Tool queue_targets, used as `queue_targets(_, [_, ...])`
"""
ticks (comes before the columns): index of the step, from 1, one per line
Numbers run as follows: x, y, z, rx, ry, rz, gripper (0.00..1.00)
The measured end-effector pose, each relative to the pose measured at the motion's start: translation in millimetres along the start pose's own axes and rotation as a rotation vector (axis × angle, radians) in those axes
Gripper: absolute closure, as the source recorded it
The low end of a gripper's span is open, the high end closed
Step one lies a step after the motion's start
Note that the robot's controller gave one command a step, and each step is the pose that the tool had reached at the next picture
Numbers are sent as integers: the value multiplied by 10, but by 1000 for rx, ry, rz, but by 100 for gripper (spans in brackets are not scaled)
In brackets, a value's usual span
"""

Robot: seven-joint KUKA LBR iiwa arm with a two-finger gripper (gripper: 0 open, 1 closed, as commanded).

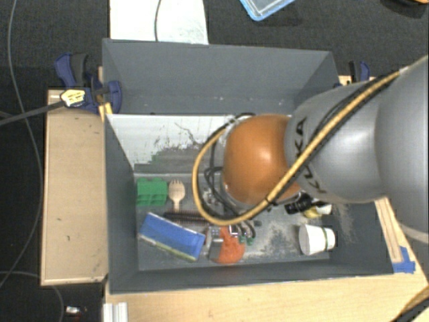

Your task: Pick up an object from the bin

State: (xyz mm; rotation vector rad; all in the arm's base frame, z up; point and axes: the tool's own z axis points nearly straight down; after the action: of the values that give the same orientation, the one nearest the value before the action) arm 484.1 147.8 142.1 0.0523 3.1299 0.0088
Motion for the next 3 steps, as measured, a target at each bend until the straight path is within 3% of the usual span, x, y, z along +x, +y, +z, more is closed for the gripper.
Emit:
queue_targets(1, [-379, -461, 132, 3, 5, -79, 0])
queue_targets(2, [-290, -893, 213, 0, 2, -99, 0])
queue_targets(3, [-119, -236, 622, 2, 2, 83, 0])
